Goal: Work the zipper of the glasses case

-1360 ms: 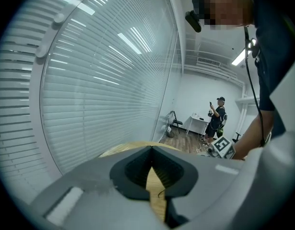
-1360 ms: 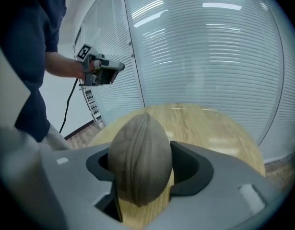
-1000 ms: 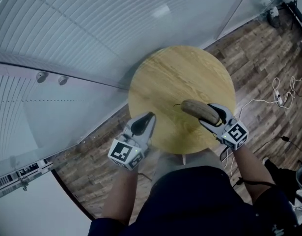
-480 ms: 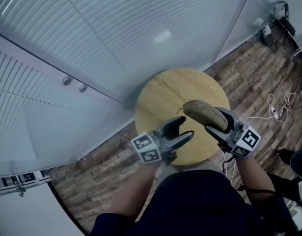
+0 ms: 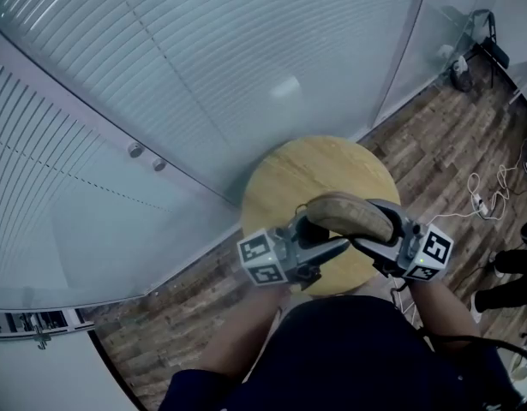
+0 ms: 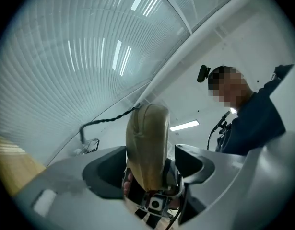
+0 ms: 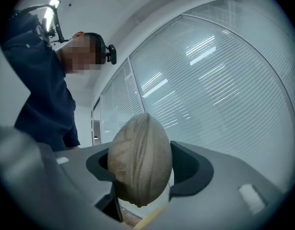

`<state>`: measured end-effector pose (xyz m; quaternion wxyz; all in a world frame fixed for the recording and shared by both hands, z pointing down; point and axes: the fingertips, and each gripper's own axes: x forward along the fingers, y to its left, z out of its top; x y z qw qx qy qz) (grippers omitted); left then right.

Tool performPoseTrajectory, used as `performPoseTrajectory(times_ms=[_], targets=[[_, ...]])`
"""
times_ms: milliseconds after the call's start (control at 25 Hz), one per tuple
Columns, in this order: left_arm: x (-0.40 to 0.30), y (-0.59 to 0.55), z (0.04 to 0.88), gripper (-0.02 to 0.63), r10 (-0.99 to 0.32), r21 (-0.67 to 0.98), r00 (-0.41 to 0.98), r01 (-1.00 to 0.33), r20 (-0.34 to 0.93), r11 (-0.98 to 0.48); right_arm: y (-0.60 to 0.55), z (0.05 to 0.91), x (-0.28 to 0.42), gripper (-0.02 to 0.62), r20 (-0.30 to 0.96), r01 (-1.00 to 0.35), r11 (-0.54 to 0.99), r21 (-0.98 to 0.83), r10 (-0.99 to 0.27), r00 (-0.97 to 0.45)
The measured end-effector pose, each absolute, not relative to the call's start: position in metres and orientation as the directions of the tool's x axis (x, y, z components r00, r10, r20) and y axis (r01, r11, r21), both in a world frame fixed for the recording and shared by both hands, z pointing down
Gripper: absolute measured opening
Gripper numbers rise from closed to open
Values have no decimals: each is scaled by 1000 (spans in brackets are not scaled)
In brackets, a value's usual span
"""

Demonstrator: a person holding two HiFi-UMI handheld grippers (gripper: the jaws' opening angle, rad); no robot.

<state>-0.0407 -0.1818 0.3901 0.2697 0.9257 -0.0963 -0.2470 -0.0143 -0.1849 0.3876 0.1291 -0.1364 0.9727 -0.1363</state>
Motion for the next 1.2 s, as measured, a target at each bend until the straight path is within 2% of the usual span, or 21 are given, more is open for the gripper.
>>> performPoseTrajectory(times_ms=[240, 400, 480, 600, 800, 1040, 1200], targets=[[-33, -169, 355, 319, -283, 484, 850, -37, -445, -874, -158, 371, -21, 290, -290, -123, 944, -305, -215, -933], [-36, -169, 334, 304, -303, 470, 832, -59, -464, -881, -153, 365, -23, 290, -396, -53, 923, -381, -214, -893], [-35, -170, 330, 299, -319, 459, 852, -106, -415, -882, -152, 367, -27, 291, -413, -31, 907, -421, -222, -883], [-29, -173, 341, 302, -331, 397, 914, -221, -234, -891, -155, 382, -37, 302, -341, -40, 894, -447, -211, -916], [-38, -182, 374, 302, -378, 248, 926, -370, 16, -895, -159, 411, -25, 324, -116, -166, 919, -358, -220, -969], [-55, -187, 416, 302, -380, 101, 888, -417, 260, -903, -172, 402, 5, 322, -17, -258, 915, -311, -277, -961], [-55, -180, 436, 302, -346, 43, 868, -385, 355, -922, -176, 383, -6, 319, 101, -242, 955, -173, -228, -969]])
